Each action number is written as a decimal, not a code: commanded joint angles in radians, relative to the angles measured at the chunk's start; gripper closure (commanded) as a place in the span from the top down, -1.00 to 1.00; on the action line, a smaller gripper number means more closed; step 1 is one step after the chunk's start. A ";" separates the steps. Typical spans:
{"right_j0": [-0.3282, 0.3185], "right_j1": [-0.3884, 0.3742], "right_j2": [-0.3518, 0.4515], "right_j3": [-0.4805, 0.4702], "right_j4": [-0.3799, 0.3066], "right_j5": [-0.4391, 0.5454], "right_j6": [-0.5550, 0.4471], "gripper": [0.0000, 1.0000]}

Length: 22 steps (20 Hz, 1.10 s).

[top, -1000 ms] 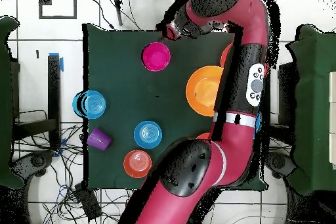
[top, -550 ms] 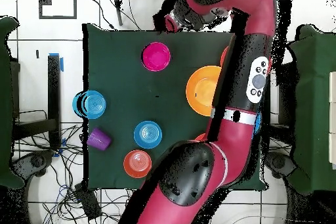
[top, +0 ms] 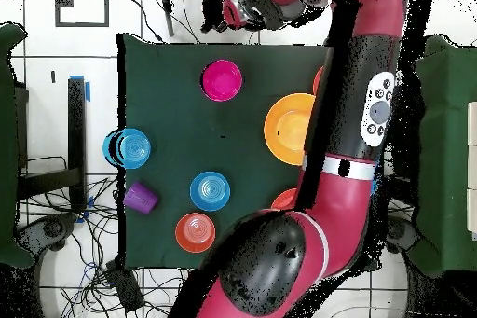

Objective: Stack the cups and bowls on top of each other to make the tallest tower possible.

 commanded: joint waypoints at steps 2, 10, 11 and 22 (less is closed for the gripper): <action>0.002 -0.240 -0.179 0.518 0.135 -0.361 0.365 1.00; -0.045 -0.443 -0.211 0.934 0.173 -0.633 0.425 1.00; -0.046 -0.456 -0.214 0.965 0.173 -0.658 0.431 1.00; -0.079 -0.561 -0.245 1.183 0.153 -0.816 0.413 1.00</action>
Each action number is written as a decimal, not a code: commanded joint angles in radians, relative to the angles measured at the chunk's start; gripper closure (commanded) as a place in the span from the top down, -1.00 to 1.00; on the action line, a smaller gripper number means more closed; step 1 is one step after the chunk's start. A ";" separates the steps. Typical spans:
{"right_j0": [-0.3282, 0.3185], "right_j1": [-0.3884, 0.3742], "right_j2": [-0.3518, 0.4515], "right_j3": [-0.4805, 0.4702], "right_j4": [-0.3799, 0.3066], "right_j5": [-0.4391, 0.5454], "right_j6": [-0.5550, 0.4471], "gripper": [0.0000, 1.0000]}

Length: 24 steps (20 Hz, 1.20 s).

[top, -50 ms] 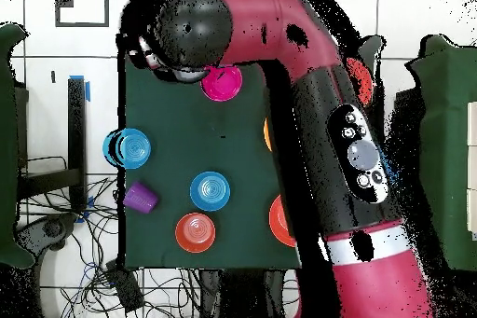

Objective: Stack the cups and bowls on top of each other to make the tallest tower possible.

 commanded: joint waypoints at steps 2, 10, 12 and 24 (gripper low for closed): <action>-0.059 -0.076 -0.095 0.310 -0.024 -0.139 0.112 1.00; -0.178 -0.173 -0.083 0.576 0.006 -0.325 0.139 1.00; -0.206 -0.186 -0.083 0.624 -0.003 -0.364 0.133 1.00; -0.235 -0.109 -0.134 0.682 -0.069 -0.556 0.140 1.00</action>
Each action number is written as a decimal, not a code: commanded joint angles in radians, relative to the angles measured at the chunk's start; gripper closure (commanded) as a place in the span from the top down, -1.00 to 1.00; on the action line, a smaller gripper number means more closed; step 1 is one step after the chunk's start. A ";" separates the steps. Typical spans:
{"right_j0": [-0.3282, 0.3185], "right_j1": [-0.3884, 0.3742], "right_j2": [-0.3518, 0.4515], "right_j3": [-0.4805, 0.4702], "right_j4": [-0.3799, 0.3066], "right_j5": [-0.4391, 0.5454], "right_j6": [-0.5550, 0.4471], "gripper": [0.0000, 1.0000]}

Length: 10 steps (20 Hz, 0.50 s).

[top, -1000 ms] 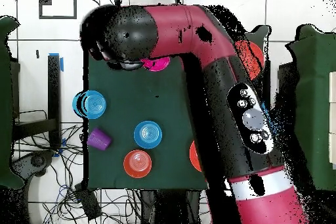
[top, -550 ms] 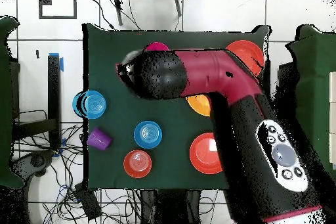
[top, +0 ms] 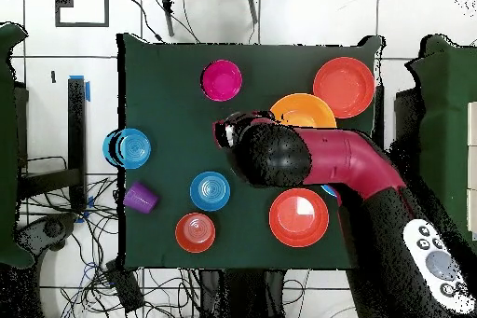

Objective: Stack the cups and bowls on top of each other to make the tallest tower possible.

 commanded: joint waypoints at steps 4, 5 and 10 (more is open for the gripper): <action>0.049 0.101 -0.096 0.073 -0.065 -0.097 0.133 1.00; 0.054 0.109 -0.100 0.070 -0.066 -0.106 0.134 1.00; 0.069 0.146 -0.126 0.069 -0.076 -0.161 0.138 1.00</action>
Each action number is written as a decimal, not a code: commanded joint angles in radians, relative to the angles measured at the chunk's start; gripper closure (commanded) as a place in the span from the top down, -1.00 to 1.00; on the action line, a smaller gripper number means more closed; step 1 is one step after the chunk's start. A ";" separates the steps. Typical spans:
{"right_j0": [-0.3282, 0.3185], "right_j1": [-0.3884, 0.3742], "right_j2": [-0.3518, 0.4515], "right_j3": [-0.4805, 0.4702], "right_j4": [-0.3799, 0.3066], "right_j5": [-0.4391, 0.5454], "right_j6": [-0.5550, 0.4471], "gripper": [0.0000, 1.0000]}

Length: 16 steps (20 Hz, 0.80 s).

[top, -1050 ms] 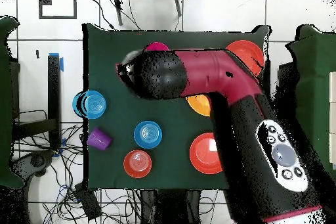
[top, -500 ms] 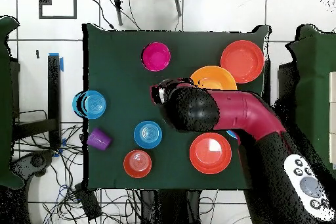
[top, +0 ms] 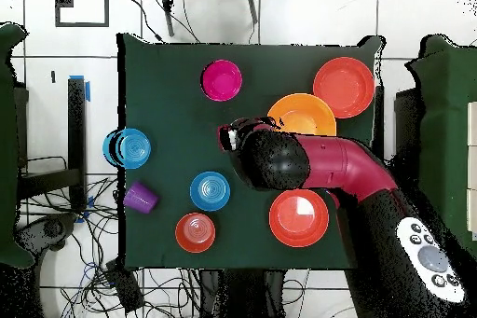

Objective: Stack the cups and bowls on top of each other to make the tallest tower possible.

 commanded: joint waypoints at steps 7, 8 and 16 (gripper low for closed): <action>0.049 0.083 -0.083 0.080 -0.053 -0.110 0.130 1.00; 0.049 0.068 -0.082 0.089 -0.049 -0.104 0.130 1.00; 0.053 0.058 -0.080 0.108 -0.037 -0.105 0.133 1.00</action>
